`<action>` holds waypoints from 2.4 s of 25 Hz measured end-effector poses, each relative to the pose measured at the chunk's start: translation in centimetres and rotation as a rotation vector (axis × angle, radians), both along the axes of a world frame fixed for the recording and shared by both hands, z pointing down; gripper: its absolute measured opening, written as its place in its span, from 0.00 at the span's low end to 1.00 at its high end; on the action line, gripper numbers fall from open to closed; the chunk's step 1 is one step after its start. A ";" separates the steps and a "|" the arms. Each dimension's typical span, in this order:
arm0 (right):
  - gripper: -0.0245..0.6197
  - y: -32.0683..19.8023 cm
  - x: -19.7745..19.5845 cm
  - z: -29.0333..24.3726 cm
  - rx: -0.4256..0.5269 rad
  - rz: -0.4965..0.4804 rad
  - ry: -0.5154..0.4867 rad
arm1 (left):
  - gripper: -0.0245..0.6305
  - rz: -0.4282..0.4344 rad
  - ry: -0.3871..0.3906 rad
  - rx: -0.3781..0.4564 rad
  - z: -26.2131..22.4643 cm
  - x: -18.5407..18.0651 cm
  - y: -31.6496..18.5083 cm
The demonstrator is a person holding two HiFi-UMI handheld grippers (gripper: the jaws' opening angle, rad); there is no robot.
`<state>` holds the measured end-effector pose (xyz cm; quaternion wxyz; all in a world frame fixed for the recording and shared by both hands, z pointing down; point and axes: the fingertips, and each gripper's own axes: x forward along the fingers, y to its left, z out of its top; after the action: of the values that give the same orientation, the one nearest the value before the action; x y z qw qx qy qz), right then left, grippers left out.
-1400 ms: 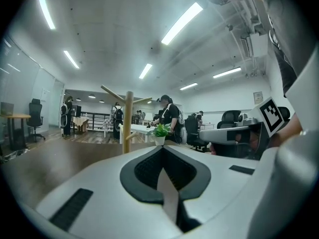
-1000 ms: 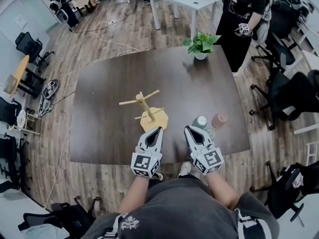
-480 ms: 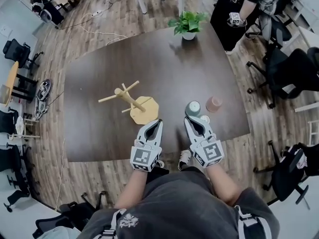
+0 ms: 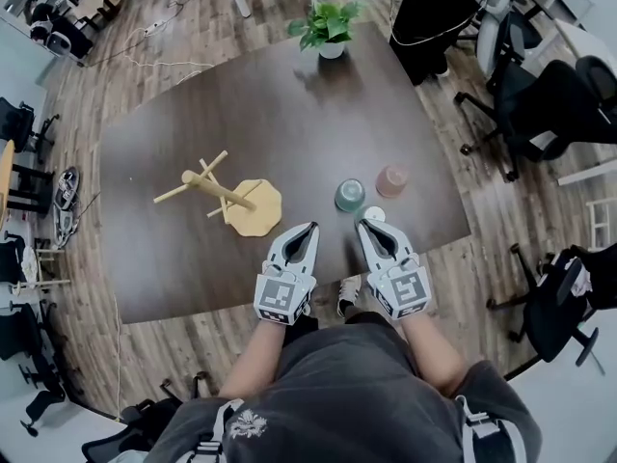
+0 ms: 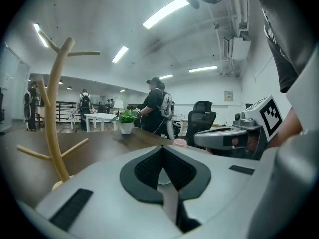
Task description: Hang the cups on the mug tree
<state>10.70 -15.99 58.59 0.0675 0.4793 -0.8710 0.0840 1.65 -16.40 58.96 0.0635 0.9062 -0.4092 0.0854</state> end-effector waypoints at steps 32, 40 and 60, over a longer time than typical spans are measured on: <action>0.53 -0.5 4.2 9.2 -0.223 0.095 0.135 | 0.04 0.027 0.043 -0.035 2.3 3.4 0.5; 0.56 -1.0 4.3 11.7 -0.298 0.106 0.182 | 0.04 -0.002 0.048 -0.020 2.0 2.6 0.4; 0.52 -0.7 3.0 6.3 -0.185 0.043 0.173 | 0.04 -0.048 0.009 -0.034 2.6 1.1 0.7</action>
<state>13.66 -16.73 64.85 0.1846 0.4951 -0.8399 0.1236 2.77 -15.71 61.58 0.0827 0.8954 -0.4289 0.0867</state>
